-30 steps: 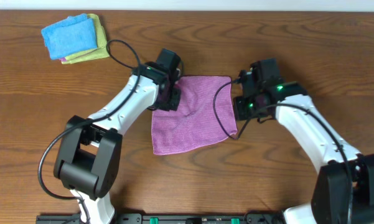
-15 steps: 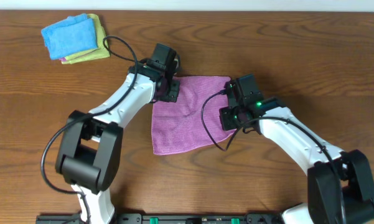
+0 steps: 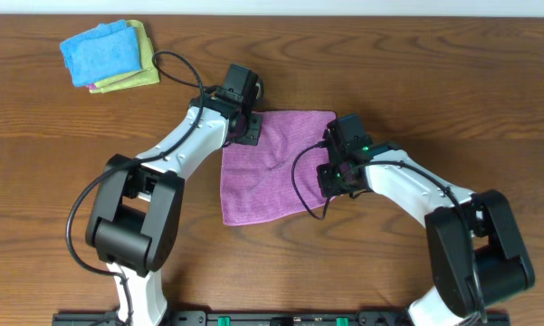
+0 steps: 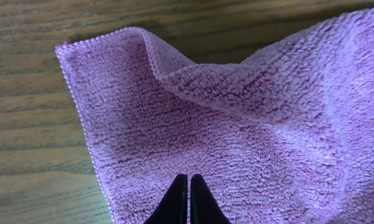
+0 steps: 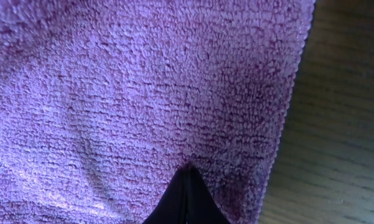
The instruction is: Fold the cloth
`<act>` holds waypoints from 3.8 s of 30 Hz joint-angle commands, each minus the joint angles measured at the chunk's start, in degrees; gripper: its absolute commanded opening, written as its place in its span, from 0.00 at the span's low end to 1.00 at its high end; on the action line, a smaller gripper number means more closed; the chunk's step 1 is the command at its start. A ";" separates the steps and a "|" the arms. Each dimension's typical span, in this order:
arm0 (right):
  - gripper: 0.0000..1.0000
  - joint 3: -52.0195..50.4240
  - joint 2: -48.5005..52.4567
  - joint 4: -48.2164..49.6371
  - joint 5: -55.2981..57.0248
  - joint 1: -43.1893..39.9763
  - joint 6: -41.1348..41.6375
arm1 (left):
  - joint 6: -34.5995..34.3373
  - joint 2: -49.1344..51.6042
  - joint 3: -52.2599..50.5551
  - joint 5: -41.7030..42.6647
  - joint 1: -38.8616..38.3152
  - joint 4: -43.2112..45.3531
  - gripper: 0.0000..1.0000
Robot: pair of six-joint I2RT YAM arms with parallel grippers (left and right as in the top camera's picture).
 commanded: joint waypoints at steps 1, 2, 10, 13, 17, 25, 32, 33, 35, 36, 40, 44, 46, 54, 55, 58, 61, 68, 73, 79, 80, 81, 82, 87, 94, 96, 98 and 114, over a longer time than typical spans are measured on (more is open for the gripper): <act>0.02 -0.57 2.51 -1.73 0.37 0.81 1.03 | 1.03 2.19 -0.15 -0.90 0.13 0.07 0.06; 0.02 -0.57 2.51 -2.34 0.35 1.09 1.05 | 1.01 2.38 -0.15 -0.87 0.13 0.02 0.06; 0.01 -0.57 2.51 -9.42 -1.55 5.84 4.72 | 1.03 2.49 -0.15 -0.92 0.15 0.09 0.06; 0.02 -0.57 2.51 -11.19 -2.73 7.65 5.64 | 1.03 2.49 -0.15 -0.92 0.15 0.07 0.06; 0.02 -0.57 2.51 -12.66 -2.67 9.33 5.99 | 1.03 2.49 -0.15 -0.92 0.15 -0.04 0.06; 0.02 -0.57 2.49 -14.84 -4.61 9.99 5.97 | 1.03 2.49 -0.15 -1.70 0.15 -0.94 0.06; 0.02 -0.55 2.49 -14.88 -6.64 10.12 5.84 | 1.03 2.49 -0.15 -2.19 0.15 -0.96 0.06; 0.02 -0.55 2.49 -14.88 -7.67 10.12 5.20 | 1.03 2.49 -0.15 -2.19 0.15 -1.03 0.06; 0.02 -0.55 2.49 -15.19 -9.62 10.12 4.39 | 1.03 2.49 -0.15 -2.19 0.15 -1.25 0.06; 0.01 -0.52 2.49 -15.69 -9.99 10.12 4.44 | 1.03 2.49 -0.15 -2.19 0.15 -1.53 0.06; 0.02 -0.26 1.88 -15.41 -7.78 10.03 5.05 | 1.03 2.49 -0.15 -2.19 0.15 -2.43 0.06; 0.01 2.47 -0.46 -15.32 -1.81 9.05 5.92 | 1.03 2.49 -0.15 -2.19 0.15 -2.93 0.06; 0.01 5.03 -2.10 -15.96 -0.46 8.20 5.51 | 1.03 2.49 -0.15 -2.19 0.15 -3.26 0.06; 0.01 11.96 -8.33 -17.68 4.66 5.09 4.39 | 0.96 2.49 -0.07 -1.84 0.15 -4.11 0.06; 0.01 12.17 -8.81 -18.16 6.45 4.61 4.44 | 0.98 2.49 -0.02 -1.42 0.15 -4.31 0.06; 0.01 12.26 -9.09 -20.48 8.72 1.75 4.63 | 0.96 2.29 0.15 1.73 0.13 -5.38 0.06; 0.01 12.17 -9.09 -21.20 8.68 -2.36 4.44 | 0.74 1.88 0.57 5.92 0.09 -6.56 0.06; 0.02 7.52 -9.07 -14.60 -3.54 -12.81 -0.79 | 0.31 0.77 1.07 10.16 -2.69 -7.96 0.06; 0.01 1.38 -8.98 -7.65 -16.09 -17.46 -0.50 | -0.68 0.24 1.09 12.41 -5.09 -8.13 0.06; 0.01 -3.65 -8.70 -1.51 -20.85 -19.43 1.05 | -1.18 0.07 1.09 13.09 -6.54 -7.21 0.06; 0.01 -4.57 -8.48 0.11 -22.18 -19.61 1.46 | -1.20 0.07 1.09 13.11 -6.75 -6.99 0.06; 0.01 -5.29 -8.22 1.44 -22.75 -19.65 2.05 | -1.20 0.07 1.09 13.11 -7.04 -6.78 0.06; 0.01 -5.73 -7.82 2.40 -22.93 -19.67 2.71 | -1.18 0.07 1.09 13.09 -7.32 -6.60 0.06; 0.17 -6.40 -4.28 6.25 -23.52 -19.69 4.33 | -1.18 0.07 1.07 12.90 -8.55 -6.27 0.06; 0.24 -6.40 -3.10 10.27 -24.13 -22.69 5.77 | -1.16 0.07 1.07 12.46 -8.70 -6.91 0.06; 0.23 -6.43 -3.06 11.41 -26.47 -24.39 5.77 | -1.16 0.11 1.05 12.44 -8.76 -6.91 0.06; 0.17 -6.47 -3.04 11.91 -27.71 -25.05 5.77 | -1.16 0.13 1.05 12.44 -8.79 -6.91 0.06; 0.01 -6.47 5.33 18.36 -28.96 -23.52 7.34 | -1.29 0.13 1.05 12.52 -10.93 -7.37 0.06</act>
